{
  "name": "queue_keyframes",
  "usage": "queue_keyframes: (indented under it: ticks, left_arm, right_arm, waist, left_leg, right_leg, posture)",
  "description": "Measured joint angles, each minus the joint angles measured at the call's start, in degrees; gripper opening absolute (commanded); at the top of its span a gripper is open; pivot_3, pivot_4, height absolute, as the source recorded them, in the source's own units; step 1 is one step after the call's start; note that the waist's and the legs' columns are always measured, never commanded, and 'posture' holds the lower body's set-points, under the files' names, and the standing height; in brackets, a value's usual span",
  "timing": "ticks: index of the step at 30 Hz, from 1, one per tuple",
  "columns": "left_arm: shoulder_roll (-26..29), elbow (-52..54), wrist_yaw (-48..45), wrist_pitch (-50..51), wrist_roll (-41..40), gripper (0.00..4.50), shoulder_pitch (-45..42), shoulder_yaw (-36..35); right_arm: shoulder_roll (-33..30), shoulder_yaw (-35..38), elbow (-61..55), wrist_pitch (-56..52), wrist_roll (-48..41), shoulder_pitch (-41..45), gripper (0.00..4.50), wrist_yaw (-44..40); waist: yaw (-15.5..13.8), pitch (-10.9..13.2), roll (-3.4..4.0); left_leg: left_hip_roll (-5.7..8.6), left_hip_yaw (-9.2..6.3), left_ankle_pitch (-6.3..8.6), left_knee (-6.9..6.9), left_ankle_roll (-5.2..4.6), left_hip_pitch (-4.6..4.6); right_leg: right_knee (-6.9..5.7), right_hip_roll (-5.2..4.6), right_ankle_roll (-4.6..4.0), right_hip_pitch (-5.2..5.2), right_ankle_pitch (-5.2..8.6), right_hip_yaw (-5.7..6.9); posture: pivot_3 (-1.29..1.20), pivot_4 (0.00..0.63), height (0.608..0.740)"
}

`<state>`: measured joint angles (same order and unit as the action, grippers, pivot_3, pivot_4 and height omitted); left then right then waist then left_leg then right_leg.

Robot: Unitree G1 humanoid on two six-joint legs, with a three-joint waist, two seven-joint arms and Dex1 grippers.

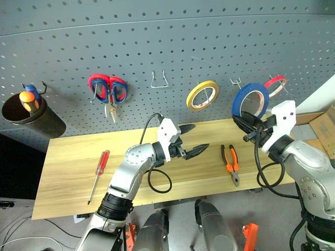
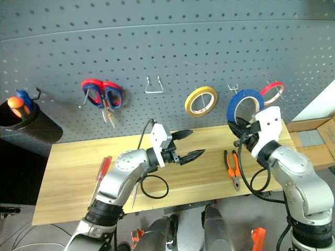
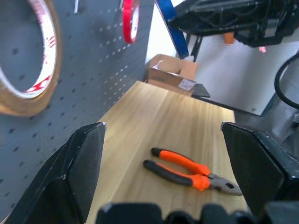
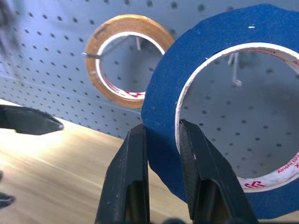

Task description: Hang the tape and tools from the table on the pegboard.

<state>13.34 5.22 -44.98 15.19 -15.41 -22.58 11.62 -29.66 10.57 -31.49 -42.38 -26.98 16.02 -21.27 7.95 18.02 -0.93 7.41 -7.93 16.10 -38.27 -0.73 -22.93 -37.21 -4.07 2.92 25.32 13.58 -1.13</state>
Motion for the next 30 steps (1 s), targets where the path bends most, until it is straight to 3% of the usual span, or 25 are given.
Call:
queue_keyframes:
  ticks: [11, 18, 23, 30]
  left_arm:
    - [0.4, 2.1, 3.0, 0.5, 0.5, 4.25, 0.8, 0.0]
    - [0.5, 2.1, 3.2, 0.1, 0.9, 4.25, 0.6, -0.1]
    - [0.5, 2.0, 3.1, -0.1, 1.1, 4.25, 0.5, 0.3]
    - [5.7, -2.4, 0.0, -5.9, 6.2, 4.25, 2.9, 3.6]
  right_arm:
    - [4.1, -6.9, 19.8, 8.4, 8.2, 11.3, 0.36, 0.4]
    - [5.4, -5.3, 22.0, 8.9, 9.1, 10.9, 2.59, 1.3]
    - [2.9, -3.0, 13.4, 2.7, 7.2, 4.2, 4.38, 1.3]
    - [-4.4, 2.4, -1.2, -16.8, -3.3, -11.8, 4.38, -1.4]
  waist:
    - [-0.1, 0.0, -0.02]
    - [-0.3, 0.0, -0.04]
    - [-0.3, 0.0, -0.03]
    - [-0.4, -0.1, -0.03]
  left_leg:
    - [-0.04, 0.22, -0.08, -0.62, -0.03, 0.1]
    - [-0.04, 0.23, -0.15, -0.65, 0.02, 0.02]
    - [-0.07, 0.29, -0.14, -0.62, 0.02, -0.01]
    - [-0.1, 0.34, -0.01, -0.63, -0.21, 0.09]
  right_leg:
    - [-0.72, 0.05, -0.08, 0.04, -0.38, -0.14]
    - [-0.72, 0.05, -0.08, 0.1, -0.43, -0.12]
    - [-0.71, 0.05, -0.08, 0.17, -0.42, -0.12]
    - [-0.7, 0.05, -0.08, 0.06, -0.42, -0.14]
  posture:
    - [-0.26, 0.267, 0.74]
    - [-0.27, 0.282, 0.74]
    - [-0.28, 0.29, 0.74]
    - [-0.29, 0.31, 0.74]
